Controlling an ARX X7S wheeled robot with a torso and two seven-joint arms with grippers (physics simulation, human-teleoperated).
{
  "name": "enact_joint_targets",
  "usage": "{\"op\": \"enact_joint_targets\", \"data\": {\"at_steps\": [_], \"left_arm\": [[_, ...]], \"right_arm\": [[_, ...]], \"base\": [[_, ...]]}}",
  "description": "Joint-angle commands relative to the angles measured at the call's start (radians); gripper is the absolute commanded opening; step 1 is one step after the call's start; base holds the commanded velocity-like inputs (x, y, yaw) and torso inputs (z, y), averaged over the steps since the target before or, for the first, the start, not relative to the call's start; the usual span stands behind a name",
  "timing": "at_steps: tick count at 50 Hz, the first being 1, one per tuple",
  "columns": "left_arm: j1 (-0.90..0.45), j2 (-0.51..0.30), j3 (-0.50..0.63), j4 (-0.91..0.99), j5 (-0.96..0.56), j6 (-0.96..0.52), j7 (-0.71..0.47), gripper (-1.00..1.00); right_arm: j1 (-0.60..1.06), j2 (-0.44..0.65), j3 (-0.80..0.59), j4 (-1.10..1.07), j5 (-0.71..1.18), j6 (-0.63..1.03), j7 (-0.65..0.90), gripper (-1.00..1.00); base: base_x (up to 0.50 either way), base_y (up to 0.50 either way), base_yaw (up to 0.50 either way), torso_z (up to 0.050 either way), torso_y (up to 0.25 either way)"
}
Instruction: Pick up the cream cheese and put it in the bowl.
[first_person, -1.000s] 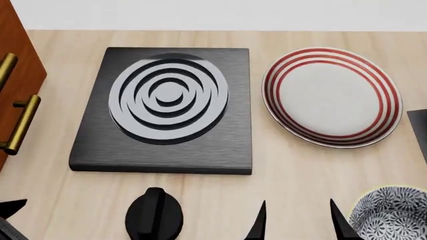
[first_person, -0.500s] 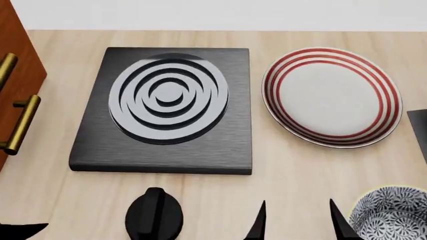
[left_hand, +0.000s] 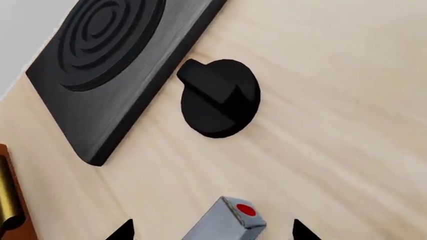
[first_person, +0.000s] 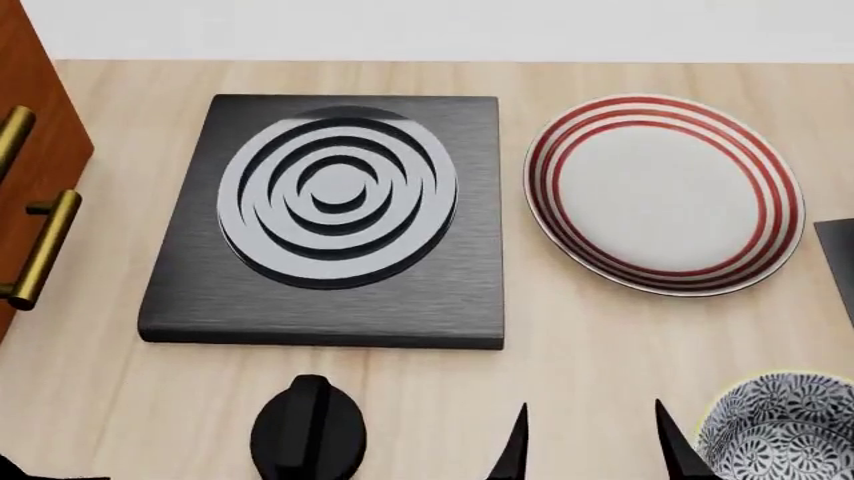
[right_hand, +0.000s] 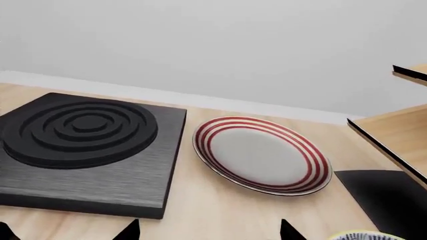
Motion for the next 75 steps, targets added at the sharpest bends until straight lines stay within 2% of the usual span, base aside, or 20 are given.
{"op": "enact_joint_targets", "data": {"at_steps": [1,40,75], "left_arm": [[0.016,-0.018,0.057,-0.042,0.058,0.050,0.023,1.00],[-0.007,-0.019,0.088,-0.132,0.082,0.084,0.069,1.00],[0.017,-0.006,0.144,-0.270,0.160,0.188,0.114,1.00]], "right_arm": [[0.002,0.001,-0.001,0.005,0.006,-0.004,-0.001,1.00],[0.008,0.010,-0.008,-0.001,0.007,0.002,0.014,1.00],[0.008,0.016,-0.016,0.012,0.009,-0.012,0.021,1.00]], "base": [[0.00,0.00,0.00,0.000,0.000],[0.00,0.00,0.00,0.000,0.000],[0.00,0.00,0.00,0.000,0.000]]}}
